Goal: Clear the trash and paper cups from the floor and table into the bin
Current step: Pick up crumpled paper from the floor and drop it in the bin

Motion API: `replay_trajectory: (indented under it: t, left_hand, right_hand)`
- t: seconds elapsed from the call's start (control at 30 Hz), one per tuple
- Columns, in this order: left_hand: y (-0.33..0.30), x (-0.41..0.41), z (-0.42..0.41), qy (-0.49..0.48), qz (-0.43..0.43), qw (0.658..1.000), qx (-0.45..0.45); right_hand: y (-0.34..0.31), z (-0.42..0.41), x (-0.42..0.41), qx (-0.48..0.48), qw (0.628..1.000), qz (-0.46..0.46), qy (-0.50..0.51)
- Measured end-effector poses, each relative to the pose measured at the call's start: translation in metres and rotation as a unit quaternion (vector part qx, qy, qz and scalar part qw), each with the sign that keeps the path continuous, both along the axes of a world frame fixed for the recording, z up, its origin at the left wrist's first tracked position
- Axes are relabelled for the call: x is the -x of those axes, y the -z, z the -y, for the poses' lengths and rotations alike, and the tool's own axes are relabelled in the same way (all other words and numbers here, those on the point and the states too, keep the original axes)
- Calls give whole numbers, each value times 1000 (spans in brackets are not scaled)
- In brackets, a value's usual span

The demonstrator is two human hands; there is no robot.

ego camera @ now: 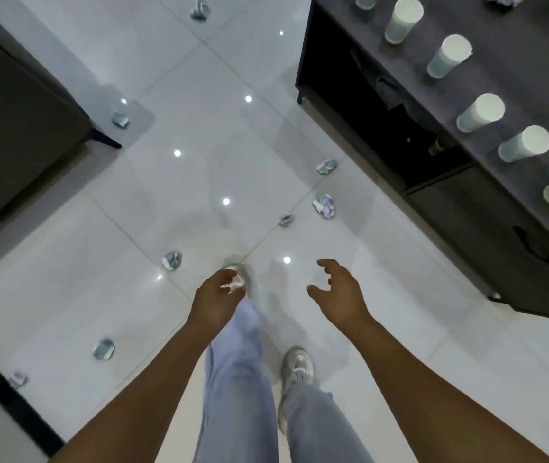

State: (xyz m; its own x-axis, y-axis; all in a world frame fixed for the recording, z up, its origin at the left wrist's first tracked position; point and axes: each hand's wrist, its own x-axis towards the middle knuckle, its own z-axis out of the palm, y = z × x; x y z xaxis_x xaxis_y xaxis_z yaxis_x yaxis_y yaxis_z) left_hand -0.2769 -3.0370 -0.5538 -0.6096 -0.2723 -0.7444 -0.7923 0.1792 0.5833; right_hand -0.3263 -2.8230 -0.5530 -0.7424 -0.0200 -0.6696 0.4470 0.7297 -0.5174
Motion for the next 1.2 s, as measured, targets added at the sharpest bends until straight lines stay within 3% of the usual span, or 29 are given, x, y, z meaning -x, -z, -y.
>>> replay_trajectory:
  t: [0.4, 0.9, 1.2]
  left_hand:
    - [81, 134, 47, 72, 33, 997, 10]
    - [350, 190, 26, 91, 45, 994, 26]
    - [460, 221, 25, 113, 22, 993, 37]
  right_hand:
    - [96, 34, 106, -7, 998, 7, 54]
    - [386, 19, 177, -43, 998, -16, -47]
    - [510, 32, 196, -37, 987, -62, -143]
